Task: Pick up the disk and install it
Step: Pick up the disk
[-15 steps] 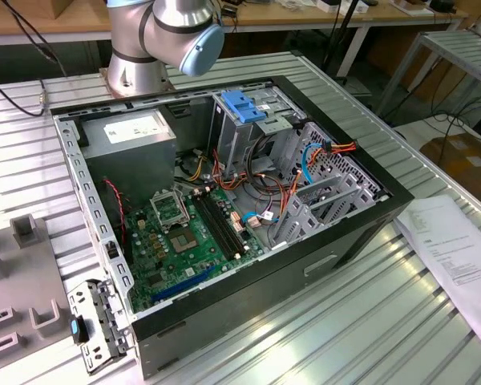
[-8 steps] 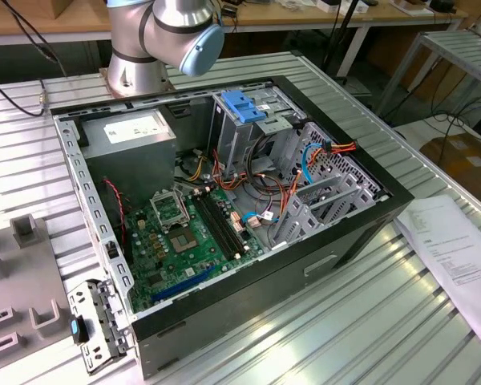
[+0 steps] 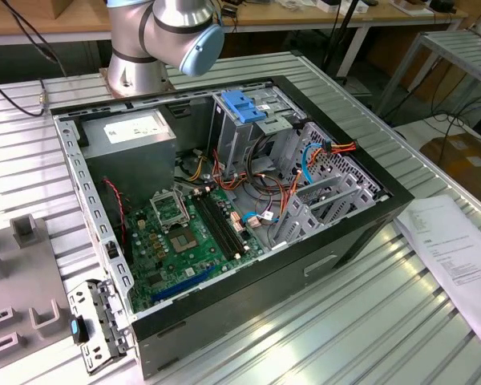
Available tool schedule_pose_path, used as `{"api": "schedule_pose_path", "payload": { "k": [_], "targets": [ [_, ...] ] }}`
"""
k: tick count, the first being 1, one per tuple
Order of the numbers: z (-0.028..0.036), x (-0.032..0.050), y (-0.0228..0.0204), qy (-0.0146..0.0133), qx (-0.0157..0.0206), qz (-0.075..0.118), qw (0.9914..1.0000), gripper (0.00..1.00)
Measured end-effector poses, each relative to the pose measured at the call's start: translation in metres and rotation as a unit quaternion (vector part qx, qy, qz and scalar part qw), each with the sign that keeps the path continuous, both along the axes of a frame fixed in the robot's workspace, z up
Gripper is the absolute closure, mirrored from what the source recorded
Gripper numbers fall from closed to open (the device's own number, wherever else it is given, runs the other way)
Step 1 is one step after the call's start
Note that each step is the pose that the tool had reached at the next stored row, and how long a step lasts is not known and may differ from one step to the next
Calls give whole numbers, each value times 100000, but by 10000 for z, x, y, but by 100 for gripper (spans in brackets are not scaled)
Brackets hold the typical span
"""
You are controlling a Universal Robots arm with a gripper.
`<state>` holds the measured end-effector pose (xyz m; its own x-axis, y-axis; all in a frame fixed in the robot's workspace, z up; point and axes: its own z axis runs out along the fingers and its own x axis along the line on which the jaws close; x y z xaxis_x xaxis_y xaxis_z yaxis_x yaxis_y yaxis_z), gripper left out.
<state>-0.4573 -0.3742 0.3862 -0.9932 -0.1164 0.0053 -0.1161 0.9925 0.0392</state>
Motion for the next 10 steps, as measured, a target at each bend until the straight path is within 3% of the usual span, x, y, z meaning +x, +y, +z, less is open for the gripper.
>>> {"api": "schedule_pose_path", "payload": {
  "k": [2,3,4,5,6,7,10],
  "targets": [
    [0,0,0,1,-1,3564,99936,89],
    [0,0,0,3,-1,6451,99792,89],
    [0,0,0,4,-2,8135,99669,89],
    [0,0,0,4,-2,10328,99465,89],
    [0,0,0,1,1,13934,99024,89],
    [0,0,0,4,-1,15622,98772,89],
    [0,0,0,2,-1,15696,98761,89]
  ]
}}
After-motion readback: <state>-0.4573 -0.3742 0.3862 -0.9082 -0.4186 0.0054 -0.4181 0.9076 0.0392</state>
